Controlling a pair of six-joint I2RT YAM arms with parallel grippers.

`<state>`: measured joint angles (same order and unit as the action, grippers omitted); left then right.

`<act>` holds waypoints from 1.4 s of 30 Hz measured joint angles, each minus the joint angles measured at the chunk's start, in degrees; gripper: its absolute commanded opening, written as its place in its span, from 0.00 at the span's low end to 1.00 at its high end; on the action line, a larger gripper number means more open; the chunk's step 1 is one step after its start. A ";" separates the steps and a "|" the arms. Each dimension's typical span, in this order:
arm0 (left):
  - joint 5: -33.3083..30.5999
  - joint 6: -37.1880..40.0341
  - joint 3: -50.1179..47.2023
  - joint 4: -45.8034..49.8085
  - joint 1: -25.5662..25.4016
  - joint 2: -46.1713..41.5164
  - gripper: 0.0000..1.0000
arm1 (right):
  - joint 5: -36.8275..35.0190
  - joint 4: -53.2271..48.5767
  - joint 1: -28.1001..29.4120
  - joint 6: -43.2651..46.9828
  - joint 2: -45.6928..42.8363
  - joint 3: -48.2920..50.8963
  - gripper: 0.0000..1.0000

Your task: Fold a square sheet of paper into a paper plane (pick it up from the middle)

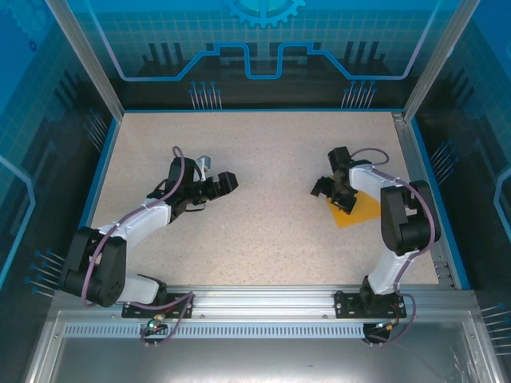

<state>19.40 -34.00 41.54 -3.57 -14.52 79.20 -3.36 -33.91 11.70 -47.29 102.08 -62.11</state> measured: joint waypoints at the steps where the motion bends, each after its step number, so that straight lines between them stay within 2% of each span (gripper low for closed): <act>1: 0.00 0.00 0.00 0.00 0.00 0.00 0.99 | -0.33 0.09 0.87 -0.76 0.37 -0.26 0.92; 7: 0.00 -0.02 0.00 0.00 -0.09 0.00 0.99 | -0.13 4.20 6.73 -7.96 1.14 -0.66 0.91; 11: 0.02 -0.02 0.00 0.00 -0.70 0.00 0.99 | 4.37 8.52 10.32 -10.62 2.64 -2.80 0.91; 15: 0.48 -0.02 0.00 -0.02 -1.36 0.02 0.99 | 5.11 7.52 11.26 -7.34 3.54 -6.36 0.91; 22: 1.53 -0.02 0.39 -0.13 -4.79 1.62 0.99 | 4.83 5.60 4.37 4.57 1.66 -6.58 0.89; 28: 1.75 -0.02 1.20 -0.24 -6.56 3.28 0.99 | 4.22 3.50 3.78 10.86 1.92 -5.70 0.89; 36: 1.66 0.00 1.42 -0.07 -6.56 3.48 0.99 | 2.10 3.45 6.95 9.81 4.96 -5.62 0.88; 42: 0.63 0.02 1.84 0.02 -6.60 3.45 0.99 | 0.74 7.39 13.99 2.56 4.42 -3.87 0.87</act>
<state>20.03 -33.98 43.38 -3.55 -21.12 82.65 -2.61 -26.52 25.69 -44.73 106.50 -65.98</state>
